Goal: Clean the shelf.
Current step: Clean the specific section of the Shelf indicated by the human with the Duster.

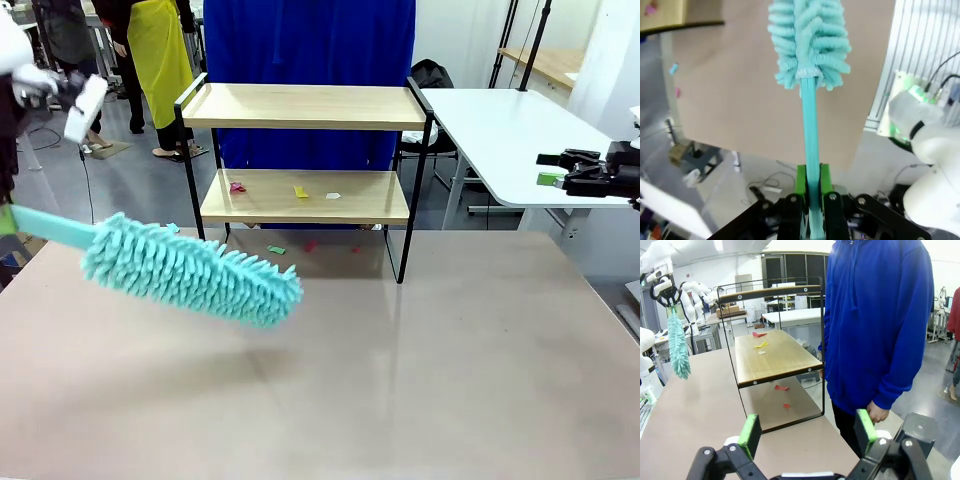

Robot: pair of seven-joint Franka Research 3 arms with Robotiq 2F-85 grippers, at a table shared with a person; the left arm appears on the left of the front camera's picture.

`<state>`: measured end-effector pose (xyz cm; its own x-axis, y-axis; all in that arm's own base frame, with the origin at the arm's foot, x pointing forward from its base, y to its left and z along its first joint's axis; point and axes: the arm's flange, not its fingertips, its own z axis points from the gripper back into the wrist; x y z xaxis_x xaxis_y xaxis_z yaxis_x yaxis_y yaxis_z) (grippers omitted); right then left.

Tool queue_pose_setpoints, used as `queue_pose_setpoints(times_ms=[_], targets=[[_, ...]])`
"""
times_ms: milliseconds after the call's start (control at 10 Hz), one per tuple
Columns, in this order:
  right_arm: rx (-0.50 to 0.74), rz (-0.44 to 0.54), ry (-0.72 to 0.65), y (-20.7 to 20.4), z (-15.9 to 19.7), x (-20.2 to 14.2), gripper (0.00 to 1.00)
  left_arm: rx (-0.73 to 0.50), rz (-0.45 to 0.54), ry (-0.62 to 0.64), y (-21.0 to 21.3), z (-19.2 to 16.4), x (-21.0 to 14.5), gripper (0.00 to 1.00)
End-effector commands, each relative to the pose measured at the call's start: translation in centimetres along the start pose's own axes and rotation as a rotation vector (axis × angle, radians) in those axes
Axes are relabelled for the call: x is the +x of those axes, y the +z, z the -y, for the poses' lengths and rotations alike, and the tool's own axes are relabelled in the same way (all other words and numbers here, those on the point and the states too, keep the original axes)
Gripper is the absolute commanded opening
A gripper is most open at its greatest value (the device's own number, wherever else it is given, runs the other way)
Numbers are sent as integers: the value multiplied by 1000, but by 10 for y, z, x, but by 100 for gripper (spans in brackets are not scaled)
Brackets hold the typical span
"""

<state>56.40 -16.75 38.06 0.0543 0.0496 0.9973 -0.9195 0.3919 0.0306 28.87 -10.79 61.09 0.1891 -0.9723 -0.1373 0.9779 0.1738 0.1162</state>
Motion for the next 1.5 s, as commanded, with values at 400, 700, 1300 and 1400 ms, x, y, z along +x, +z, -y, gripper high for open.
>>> queue_pose_setpoints(times_ms=[400, 700, 1300, 1400], targets=[[-2, -11, -6, -1, -1, 3, 100, -38, -132, -28, -45, 1, -1, 13], [-2, -11, -6, -1, -1, 3, 100, -59, -115, -27, -44, 3, 1, 13], [-2, -11, -6, -1, -1, 3, 100, -59, -115, -27, -44, 3, 1, 13], [-2, -11, -6, -1, -1, 3, 100, -59, -115, -27, -44, 3, 1, 13]])
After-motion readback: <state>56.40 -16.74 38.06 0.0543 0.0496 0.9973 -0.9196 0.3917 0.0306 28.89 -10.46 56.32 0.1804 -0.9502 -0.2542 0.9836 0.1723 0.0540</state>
